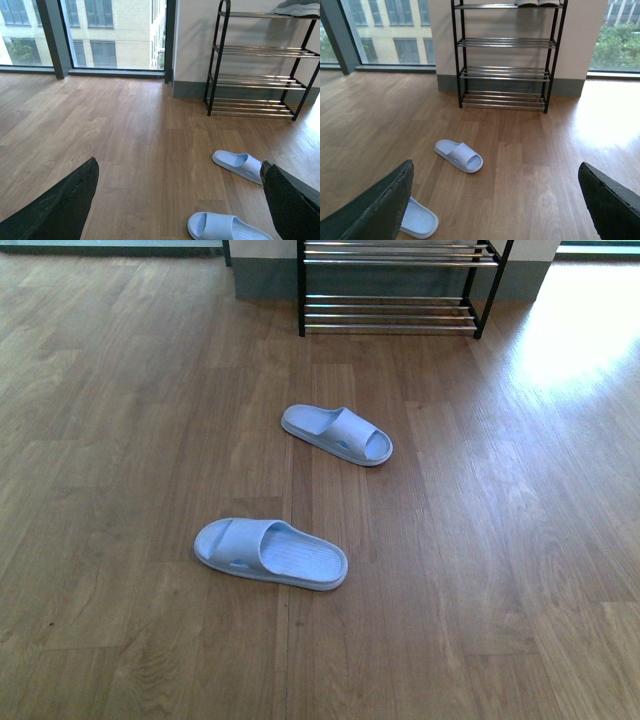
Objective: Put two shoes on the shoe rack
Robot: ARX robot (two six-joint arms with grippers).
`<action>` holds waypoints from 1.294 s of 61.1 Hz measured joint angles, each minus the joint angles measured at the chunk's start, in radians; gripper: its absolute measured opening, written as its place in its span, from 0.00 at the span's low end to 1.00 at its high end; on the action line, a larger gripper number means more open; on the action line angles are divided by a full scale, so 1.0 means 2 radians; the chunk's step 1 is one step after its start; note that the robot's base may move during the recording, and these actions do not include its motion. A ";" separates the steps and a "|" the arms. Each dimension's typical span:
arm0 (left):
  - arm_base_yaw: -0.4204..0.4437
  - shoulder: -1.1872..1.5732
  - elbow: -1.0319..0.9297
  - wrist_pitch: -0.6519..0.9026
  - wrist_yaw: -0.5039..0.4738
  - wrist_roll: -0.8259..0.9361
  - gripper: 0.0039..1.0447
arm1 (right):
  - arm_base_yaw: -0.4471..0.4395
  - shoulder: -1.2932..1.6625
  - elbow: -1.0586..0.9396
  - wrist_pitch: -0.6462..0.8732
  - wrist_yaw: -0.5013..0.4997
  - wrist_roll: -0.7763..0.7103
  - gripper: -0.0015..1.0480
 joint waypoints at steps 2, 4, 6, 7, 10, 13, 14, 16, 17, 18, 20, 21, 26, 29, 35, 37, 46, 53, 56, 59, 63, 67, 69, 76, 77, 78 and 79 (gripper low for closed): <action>0.000 0.000 0.000 0.000 0.000 0.000 0.91 | 0.000 0.000 0.000 0.000 0.000 0.000 0.91; 0.000 0.000 0.000 0.000 0.000 0.000 0.91 | 0.000 0.000 0.000 0.000 0.000 0.000 0.91; 0.000 0.000 0.000 0.000 0.000 0.000 0.91 | 0.000 0.000 0.000 0.000 0.000 0.000 0.91; 0.000 0.000 0.000 0.000 0.000 0.000 0.91 | 0.000 0.000 0.000 0.000 0.000 0.000 0.91; 0.000 0.000 0.000 0.000 0.000 0.000 0.91 | 0.000 0.000 0.000 0.000 0.000 0.000 0.91; 0.000 0.000 0.000 0.000 0.000 0.000 0.91 | 0.000 -0.001 0.000 0.000 0.000 0.000 0.91; 0.000 0.000 0.000 0.000 0.000 0.000 0.91 | 0.000 -0.001 0.000 0.000 0.000 0.000 0.91; 0.000 0.000 0.000 0.000 0.000 0.000 0.91 | 0.000 0.000 0.000 0.000 0.000 0.000 0.91; 0.000 0.000 0.000 0.000 0.000 0.000 0.91 | 0.000 0.000 0.000 0.000 0.000 0.000 0.91; 0.000 0.000 0.000 0.000 0.000 0.000 0.91 | 0.000 0.000 0.000 0.000 0.000 0.000 0.91; 0.000 0.000 0.000 0.000 0.000 0.000 0.91 | 0.000 0.000 0.000 0.000 0.000 0.000 0.91; 0.000 0.000 0.000 0.000 0.000 0.000 0.91 | 0.000 0.000 0.000 0.000 0.000 0.000 0.91; 0.000 0.000 0.000 0.000 0.000 0.000 0.91 | 0.000 0.000 0.000 0.000 0.000 0.000 0.91; 0.000 0.000 0.000 0.000 0.001 0.000 0.91 | 0.000 0.000 0.000 0.000 0.001 0.000 0.91; 0.000 0.000 0.000 0.000 0.001 0.000 0.91 | 0.000 -0.001 0.000 0.000 0.002 0.000 0.91; 0.000 0.000 0.000 0.000 0.001 0.000 0.91 | 0.000 -0.001 0.000 0.000 0.002 0.000 0.91; 0.000 0.000 0.000 0.000 0.001 0.000 0.91 | 0.000 -0.001 0.000 0.000 0.002 0.000 0.91; 0.000 0.000 0.000 0.000 0.001 0.000 0.91 | 0.000 -0.001 0.000 0.000 0.000 0.000 0.91; 0.000 0.000 0.000 0.000 0.001 0.000 0.91 | 0.000 -0.001 0.000 0.000 0.000 0.000 0.91; 0.000 0.000 0.000 0.000 0.001 0.000 0.91 | 0.000 -0.001 0.000 0.000 0.000 0.000 0.91; 0.000 0.000 0.000 0.000 0.001 0.000 0.91 | 0.000 -0.001 0.000 0.000 0.000 0.000 0.91; 0.000 0.000 0.000 0.000 0.001 0.000 0.91 | 0.000 -0.001 0.000 0.000 0.000 0.000 0.91; 0.000 0.000 0.000 0.000 0.001 0.000 0.91 | 0.000 -0.001 0.000 0.000 0.000 0.000 0.91; 0.000 0.000 0.000 0.000 0.001 0.000 0.91 | 0.000 -0.001 0.000 0.000 0.000 0.000 0.91; 0.000 0.000 0.000 0.000 0.001 0.000 0.91 | 0.000 -0.001 0.000 0.000 0.001 0.000 0.91; 0.000 0.000 0.000 0.000 0.001 0.000 0.91 | 0.000 -0.001 0.000 0.000 0.002 0.000 0.91; 0.000 0.000 0.000 0.000 0.001 0.000 0.91 | 0.000 -0.001 0.000 0.000 0.002 0.000 0.91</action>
